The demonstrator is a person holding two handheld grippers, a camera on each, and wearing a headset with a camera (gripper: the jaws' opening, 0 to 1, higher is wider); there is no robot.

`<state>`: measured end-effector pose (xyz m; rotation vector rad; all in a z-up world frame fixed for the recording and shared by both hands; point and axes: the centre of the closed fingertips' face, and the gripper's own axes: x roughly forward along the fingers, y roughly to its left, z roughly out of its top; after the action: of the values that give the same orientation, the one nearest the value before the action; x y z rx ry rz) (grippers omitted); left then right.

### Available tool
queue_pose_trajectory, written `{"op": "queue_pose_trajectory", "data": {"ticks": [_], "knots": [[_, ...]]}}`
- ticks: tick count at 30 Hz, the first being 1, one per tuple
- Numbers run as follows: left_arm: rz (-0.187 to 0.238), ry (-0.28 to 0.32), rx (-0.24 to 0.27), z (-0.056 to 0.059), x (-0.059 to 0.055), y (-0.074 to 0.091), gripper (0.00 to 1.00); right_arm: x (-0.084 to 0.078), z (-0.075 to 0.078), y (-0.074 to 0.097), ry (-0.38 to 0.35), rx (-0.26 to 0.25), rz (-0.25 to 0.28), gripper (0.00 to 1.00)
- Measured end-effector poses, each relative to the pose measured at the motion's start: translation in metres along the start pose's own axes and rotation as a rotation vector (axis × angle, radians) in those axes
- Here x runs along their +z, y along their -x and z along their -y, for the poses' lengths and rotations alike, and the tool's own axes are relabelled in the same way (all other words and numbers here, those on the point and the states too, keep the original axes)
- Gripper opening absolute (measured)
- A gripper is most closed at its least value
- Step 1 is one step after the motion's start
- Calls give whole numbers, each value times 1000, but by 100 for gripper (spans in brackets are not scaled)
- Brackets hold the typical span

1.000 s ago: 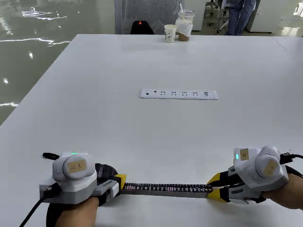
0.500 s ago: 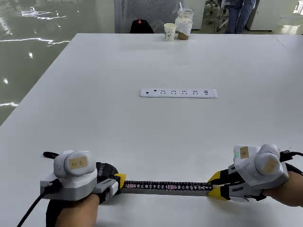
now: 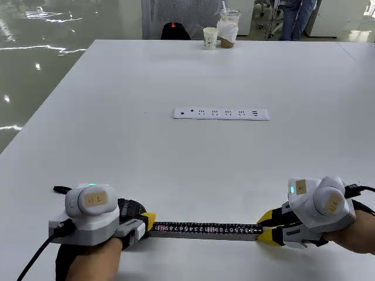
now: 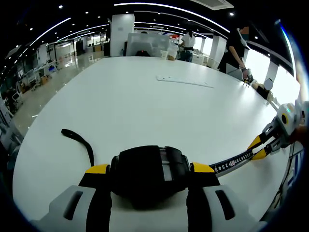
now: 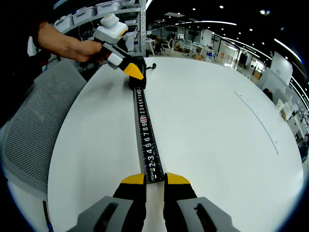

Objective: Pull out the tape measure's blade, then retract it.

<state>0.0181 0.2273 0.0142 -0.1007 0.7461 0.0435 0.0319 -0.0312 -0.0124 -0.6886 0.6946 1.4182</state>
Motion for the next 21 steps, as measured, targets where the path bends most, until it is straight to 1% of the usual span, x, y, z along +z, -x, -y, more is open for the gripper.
{"op": "queue_pose_trajectory", "data": {"ticks": [21], "knots": [[2, 8, -11, -1, 0, 1, 57, 0, 0, 0, 10, -2, -15, 9]]}}
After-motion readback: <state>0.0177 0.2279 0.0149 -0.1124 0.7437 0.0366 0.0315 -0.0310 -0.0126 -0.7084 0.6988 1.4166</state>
